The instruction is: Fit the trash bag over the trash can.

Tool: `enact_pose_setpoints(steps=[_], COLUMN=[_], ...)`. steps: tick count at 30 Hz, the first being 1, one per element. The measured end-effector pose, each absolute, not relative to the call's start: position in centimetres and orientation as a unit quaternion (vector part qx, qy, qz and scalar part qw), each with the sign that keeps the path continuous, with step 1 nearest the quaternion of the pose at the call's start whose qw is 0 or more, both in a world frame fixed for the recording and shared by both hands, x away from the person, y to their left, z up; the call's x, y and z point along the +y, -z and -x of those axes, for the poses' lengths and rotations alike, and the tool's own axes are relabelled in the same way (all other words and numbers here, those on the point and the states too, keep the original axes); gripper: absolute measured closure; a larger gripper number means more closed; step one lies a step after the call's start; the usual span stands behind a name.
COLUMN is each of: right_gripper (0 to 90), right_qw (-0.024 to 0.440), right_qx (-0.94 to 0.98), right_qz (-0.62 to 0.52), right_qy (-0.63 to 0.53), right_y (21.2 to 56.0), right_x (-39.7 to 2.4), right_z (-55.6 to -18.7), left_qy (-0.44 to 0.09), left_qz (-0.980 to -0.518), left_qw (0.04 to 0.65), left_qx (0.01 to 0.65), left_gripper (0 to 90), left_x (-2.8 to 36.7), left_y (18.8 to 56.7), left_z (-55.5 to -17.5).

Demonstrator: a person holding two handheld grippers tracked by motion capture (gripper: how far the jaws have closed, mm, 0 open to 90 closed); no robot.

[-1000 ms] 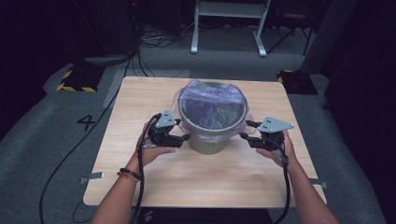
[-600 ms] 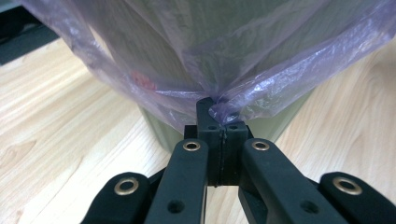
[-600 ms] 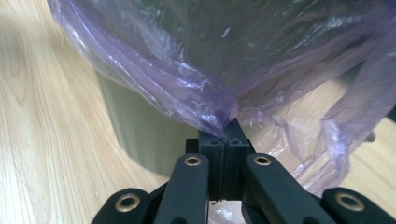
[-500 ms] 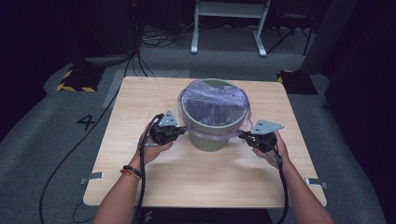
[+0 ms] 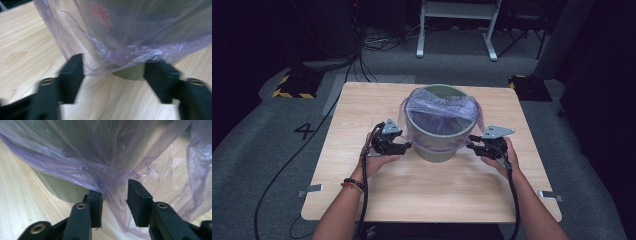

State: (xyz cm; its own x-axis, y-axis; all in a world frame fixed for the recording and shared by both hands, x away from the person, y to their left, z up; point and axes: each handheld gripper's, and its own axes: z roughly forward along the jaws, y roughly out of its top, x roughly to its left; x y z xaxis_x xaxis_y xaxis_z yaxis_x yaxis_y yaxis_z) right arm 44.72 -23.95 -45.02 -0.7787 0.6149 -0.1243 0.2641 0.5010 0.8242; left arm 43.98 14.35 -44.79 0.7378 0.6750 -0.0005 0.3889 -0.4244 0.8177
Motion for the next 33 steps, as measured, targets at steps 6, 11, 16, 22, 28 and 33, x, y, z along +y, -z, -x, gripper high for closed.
enact_pose_setpoints(steps=[6, 11, 16, 22, 28, 33], right_gripper=[36.4, 29.5, 27.9, 29.5, 28.9, 29.5], right_qw=[0.195, 0.196, 0.204, 0.228, 0.247, 0.258], right_qx=[0.833, 0.824, 0.817, 0.806, 0.791, 0.788], right_qz=[-0.255, -0.244, -0.236, -0.234, -0.244, -0.251], right_qy=[-0.450, -0.472, -0.485, -0.494, -0.504, -0.500], right_y=[43.8, 42.7, 41.5, 39.9, 38.0, 36.7], right_x=[-25.2, -26.4, -27.3, -27.7, -27.7, -27.6], right_z=[-43.5, -42.0, -41.0, -40.5, -41.2, -42.3], left_qy=[-0.174, -0.179, -0.198, -0.206, -0.212, -0.209], left_qz=[-0.824, -0.815, -0.805, -0.797, -0.782, -0.771], left_qw=[0.440, 0.464, 0.477, 0.490, 0.510, 0.526], left_qx=[0.310, 0.297, 0.291, 0.288, 0.287, 0.291], left_gripper=[15.8, 15.9, 19.2, 20.1, 21.3, 21.3], left_x=[16.3, 17.7, 18.1, 18.3, 18.2, 18.2], left_y=[44.1, 42.9, 41.5, 39.8, 38.5, 37.5], left_z=[-42.1, -40.5, -39.8, -40.1, -40.8, -41.6])
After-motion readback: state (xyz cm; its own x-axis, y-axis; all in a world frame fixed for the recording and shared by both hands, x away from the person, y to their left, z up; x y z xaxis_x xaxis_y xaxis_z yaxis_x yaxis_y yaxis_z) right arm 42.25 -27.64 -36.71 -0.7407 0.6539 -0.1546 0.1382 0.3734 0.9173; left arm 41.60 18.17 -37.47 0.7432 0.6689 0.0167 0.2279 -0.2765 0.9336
